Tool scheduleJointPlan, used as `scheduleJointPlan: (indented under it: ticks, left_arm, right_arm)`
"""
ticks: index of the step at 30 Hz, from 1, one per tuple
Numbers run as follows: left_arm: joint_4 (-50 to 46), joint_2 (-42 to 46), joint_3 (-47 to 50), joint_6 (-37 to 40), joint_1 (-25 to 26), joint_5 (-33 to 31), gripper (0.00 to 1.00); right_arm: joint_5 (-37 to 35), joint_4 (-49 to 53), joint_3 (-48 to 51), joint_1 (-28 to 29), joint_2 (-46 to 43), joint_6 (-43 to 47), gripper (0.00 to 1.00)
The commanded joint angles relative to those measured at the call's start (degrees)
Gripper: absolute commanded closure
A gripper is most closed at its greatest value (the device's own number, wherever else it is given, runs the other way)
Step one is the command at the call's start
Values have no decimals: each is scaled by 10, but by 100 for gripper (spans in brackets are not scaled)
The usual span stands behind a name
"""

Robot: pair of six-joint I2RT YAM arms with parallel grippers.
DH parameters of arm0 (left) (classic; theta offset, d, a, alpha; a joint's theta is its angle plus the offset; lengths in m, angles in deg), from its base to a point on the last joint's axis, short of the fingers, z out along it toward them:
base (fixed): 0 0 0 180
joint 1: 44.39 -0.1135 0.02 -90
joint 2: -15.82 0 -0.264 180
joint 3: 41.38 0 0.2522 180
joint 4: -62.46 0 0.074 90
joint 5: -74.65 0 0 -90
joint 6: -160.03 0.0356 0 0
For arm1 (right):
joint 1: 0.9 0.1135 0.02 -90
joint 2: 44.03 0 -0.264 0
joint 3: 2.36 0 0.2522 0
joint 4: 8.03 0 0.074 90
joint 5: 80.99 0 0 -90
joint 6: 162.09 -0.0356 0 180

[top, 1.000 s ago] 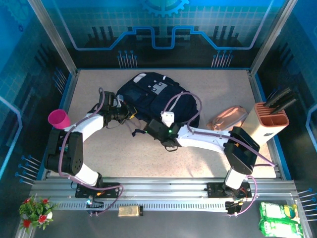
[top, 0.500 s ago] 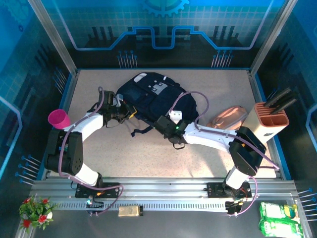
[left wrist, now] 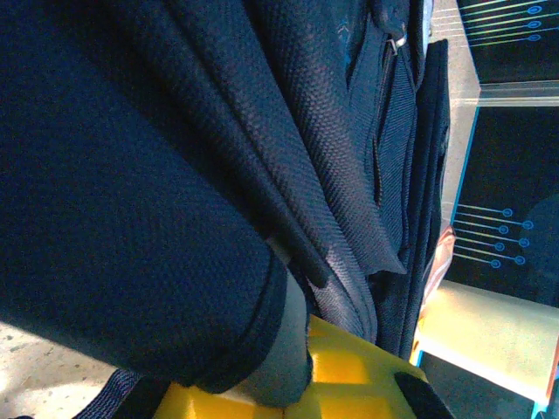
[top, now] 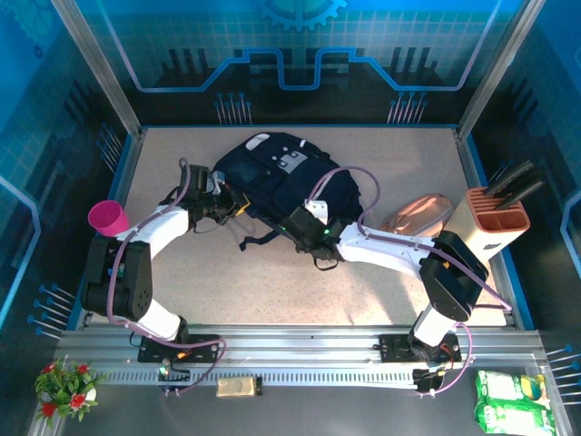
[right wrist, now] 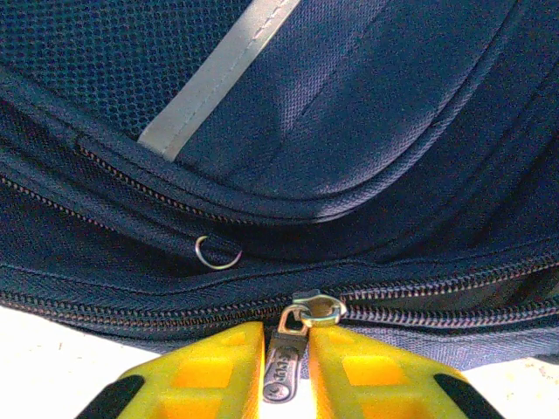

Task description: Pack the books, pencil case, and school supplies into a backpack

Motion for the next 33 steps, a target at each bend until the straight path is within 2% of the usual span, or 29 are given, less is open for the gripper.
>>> scheduleJointPlan:
  ticks: [1, 10, 16, 20, 24, 28, 33]
  left_arm:
    - [12, 12, -29, 6, -3, 27, 100]
    - [12, 17, -31, 10, -3, 19, 100]
    - [18, 19, -33, 11, -3, 9, 100]
    - [7, 19, -36, 19, -3, -11, 100]
    - [-1, 18, -36, 23, -4, -25, 100]
    - [-5, 17, -32, 26, -4, -31, 100]
    - [-10, 18, -28, 28, -4, -25, 100]
  right_arm:
    - [-4, 20, 11, -11, 10, -24, 80]
    - [12, 1, 17, -21, 15, -19, 79]
    - [19, -20, 30, -24, 16, 19, 88]
    - [25, -31, 55, -30, -8, 31, 89]
    - [57, -91, 118, -44, -58, 43, 91]
    - [79, -137, 170, -56, -89, 59, 90]
    - [87, -135, 154, -58, -75, 95, 87]
